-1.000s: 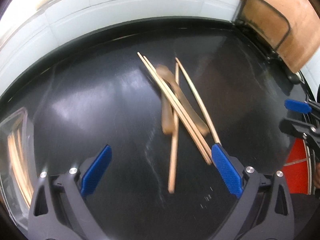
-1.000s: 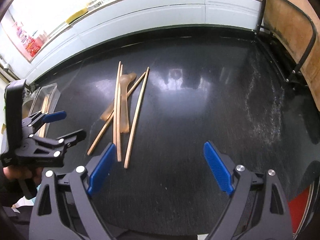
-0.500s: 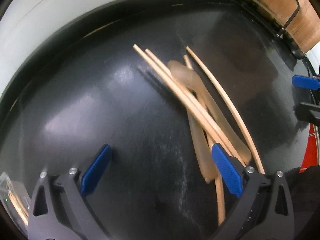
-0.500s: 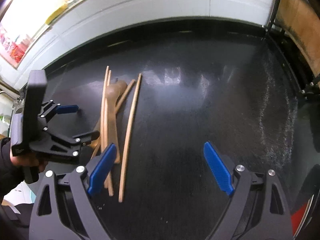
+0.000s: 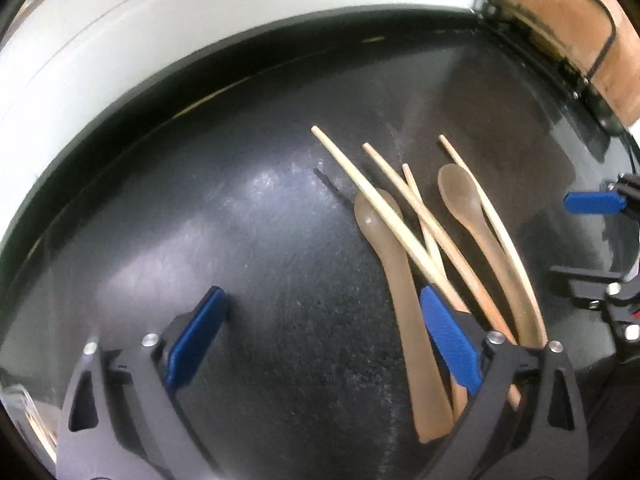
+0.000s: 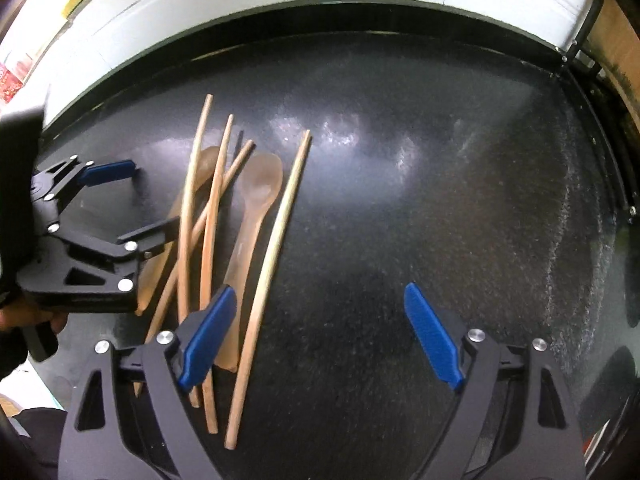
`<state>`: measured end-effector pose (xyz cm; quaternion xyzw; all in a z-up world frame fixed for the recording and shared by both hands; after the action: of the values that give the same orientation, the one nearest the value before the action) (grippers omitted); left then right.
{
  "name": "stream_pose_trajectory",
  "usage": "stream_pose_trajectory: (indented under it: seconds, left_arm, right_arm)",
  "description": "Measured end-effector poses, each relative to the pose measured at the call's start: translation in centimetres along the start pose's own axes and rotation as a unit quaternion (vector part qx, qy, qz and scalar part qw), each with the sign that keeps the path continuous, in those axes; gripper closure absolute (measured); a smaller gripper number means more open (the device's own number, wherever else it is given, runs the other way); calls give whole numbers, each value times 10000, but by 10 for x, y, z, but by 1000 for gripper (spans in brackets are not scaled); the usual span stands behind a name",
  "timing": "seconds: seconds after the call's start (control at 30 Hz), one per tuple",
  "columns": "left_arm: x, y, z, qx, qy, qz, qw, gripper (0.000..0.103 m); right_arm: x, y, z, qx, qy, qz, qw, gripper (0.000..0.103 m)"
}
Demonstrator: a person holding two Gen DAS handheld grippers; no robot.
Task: Organize utensils
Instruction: 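Grasp a chopstick with the right tool while the left tool grasps a translucent spoon, then carry the chopstick in the right tool while the left tool carries the spoon over the tray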
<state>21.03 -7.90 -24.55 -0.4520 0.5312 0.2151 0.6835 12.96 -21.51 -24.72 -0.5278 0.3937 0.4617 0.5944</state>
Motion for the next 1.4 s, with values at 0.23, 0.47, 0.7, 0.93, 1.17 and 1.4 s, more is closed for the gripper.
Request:
stream_pose_trajectory:
  seconds: [0.23,0.47,0.7,0.93,1.17,1.4]
  left_arm:
    - [-7,5,-8,-113,-171,-190,9996,25]
    - [-11,4,-25,98,-90,-288,9995,57]
    - [-14,5,-31,-82,83,-307,9995,88]
    - [-15,5,-23,-684,246,-71,9973,91]
    - [-53,8,-14,-1014,83,-145,9947,94]
    - [-103,26,-9,-1402,-22,-195,9899,94]
  right_arm:
    - [14,3,6,-66,174,76,9998,29]
    - [14,10,20,-291,393,-73,9988,41]
    - [5,20,27,-372,285,-93,9989,88]
    - [4,20,21,-141,-38,-26,9999,96]
    - [-24,16,1,196,-298,-239,9991,96]
    - [-67,20,-1,169,-487,-540,9972,96]
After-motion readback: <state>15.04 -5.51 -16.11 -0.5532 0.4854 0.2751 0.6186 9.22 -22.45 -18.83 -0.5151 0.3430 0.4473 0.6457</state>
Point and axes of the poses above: each gripper's, at about its wrist camera, not at the fingertips, and x roughly the way its jaws point, z to its left, y to its underside, the point moved 5 cm from there along x, roughly the way its jaws point, and after that the axes turned 2 degrees about -y, right-handed, at the moved point
